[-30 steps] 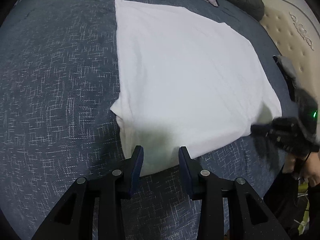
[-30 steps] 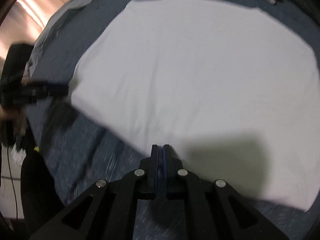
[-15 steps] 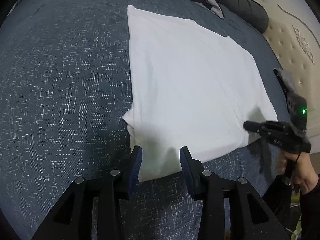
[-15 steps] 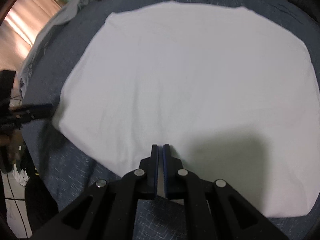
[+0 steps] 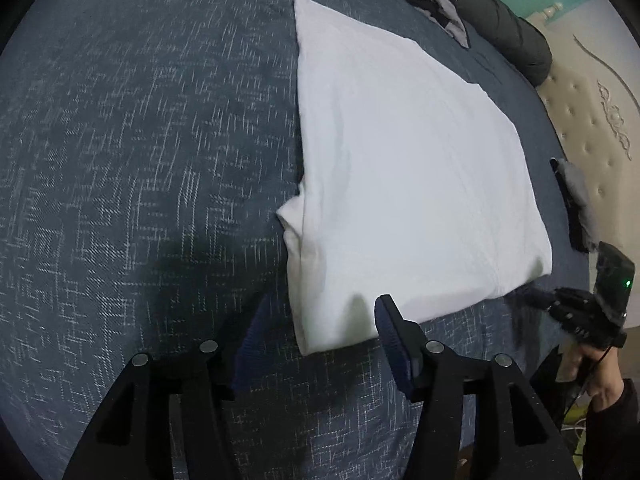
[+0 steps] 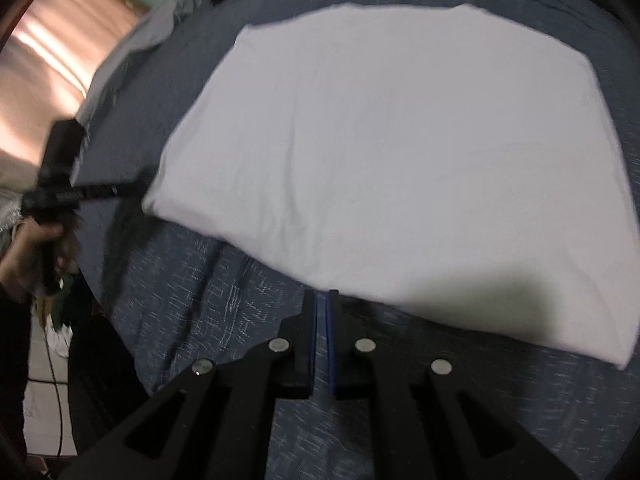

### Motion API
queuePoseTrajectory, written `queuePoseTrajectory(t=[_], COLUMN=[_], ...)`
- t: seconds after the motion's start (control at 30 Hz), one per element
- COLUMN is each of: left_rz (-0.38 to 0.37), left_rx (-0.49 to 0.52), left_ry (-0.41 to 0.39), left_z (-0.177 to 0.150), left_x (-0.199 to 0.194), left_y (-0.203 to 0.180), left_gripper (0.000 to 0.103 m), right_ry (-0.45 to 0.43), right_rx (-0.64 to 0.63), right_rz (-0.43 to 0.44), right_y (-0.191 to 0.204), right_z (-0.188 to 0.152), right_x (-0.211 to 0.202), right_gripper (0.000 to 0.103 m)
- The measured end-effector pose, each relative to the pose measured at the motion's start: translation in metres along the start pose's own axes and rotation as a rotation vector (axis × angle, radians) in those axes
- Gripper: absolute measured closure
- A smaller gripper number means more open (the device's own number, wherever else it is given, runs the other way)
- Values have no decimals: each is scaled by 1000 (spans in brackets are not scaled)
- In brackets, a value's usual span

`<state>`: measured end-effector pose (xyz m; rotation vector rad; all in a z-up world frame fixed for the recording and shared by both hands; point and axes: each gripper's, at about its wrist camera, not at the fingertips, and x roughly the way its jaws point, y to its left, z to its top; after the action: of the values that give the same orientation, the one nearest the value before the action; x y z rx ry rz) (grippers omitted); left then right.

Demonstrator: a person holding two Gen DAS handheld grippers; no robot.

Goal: Fold clothes

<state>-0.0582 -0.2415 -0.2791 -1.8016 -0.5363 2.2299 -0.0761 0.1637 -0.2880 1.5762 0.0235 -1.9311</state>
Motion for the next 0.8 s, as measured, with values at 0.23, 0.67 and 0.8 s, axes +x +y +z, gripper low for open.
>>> queuePoseTrajectory(t=[0.23, 0.67, 0.8], left_rz=[-48, -46, -37], left_rx=[-64, -90, -76], left_ry=[11, -51, -47], left_z=[15, 18, 20], left_x=[22, 34, 41], left_y=[8, -6, -15], left_gripper=[39, 61, 76], right_ry=[-77, -168, -180], right_rx=[117, 259, 270], right_rz=[-21, -66, -69], right_y=[-44, -112, -123], right_z=[-10, -33, -36], right_x=[-24, -61, -70], right_gripper=[99, 99, 99])
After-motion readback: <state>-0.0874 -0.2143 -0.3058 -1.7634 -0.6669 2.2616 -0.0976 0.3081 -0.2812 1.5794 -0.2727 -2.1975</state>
